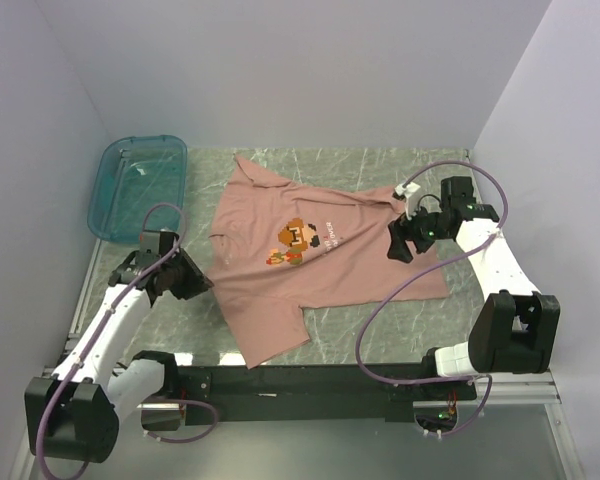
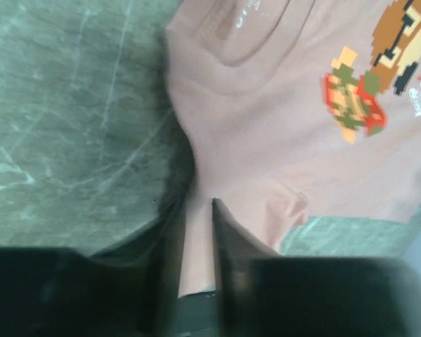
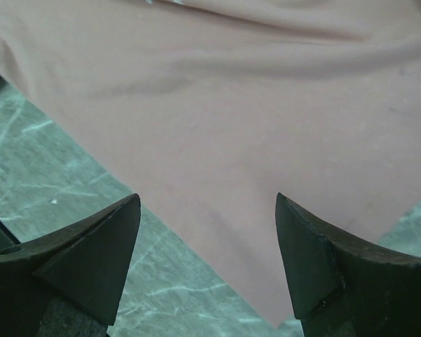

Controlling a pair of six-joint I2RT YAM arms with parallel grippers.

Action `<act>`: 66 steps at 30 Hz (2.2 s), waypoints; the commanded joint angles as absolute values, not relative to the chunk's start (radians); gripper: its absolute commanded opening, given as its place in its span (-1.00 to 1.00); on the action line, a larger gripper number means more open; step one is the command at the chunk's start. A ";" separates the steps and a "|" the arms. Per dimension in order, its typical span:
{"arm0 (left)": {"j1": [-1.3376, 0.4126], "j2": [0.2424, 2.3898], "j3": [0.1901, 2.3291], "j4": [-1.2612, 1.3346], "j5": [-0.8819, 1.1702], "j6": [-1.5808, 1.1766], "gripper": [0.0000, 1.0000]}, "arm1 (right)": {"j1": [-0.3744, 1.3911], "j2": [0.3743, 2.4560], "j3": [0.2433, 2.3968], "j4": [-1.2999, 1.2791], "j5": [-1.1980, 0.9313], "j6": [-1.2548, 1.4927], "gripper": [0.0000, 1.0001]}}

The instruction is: Fold and stack the t-shirts

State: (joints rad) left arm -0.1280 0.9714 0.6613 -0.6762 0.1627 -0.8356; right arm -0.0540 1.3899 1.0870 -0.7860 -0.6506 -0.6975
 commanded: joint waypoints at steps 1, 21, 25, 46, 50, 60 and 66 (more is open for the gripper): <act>-0.097 0.963 0.704 -0.696 0.242 -0.734 -0.38 | -0.090 1.370 1.104 -0.793 -0.569 -0.716 0.67; -0.095 0.799 0.828 -0.333 0.157 -0.427 0.99 | -0.043 1.903 1.656 -0.758 -0.417 -0.491 0.36; -0.095 0.795 0.753 -0.296 0.104 -0.388 0.99 | -0.005 2.002 1.767 -0.732 -0.274 -0.457 0.35; -0.095 0.831 0.762 -0.293 0.127 -0.376 0.97 | 0.060 2.266 1.996 -0.669 -0.029 -0.426 -1.00; -0.095 0.850 0.759 -0.293 0.120 -0.373 0.96 | 0.063 2.315 2.162 -0.546 0.073 -0.434 -1.00; -0.095 0.916 0.764 -0.285 0.147 -0.362 0.93 | 0.084 2.458 2.313 -0.256 0.325 -0.470 0.79; -0.094 0.922 0.758 -0.281 0.163 -0.373 0.93 | 0.008 2.231 2.079 -0.438 -0.073 -0.370 0.79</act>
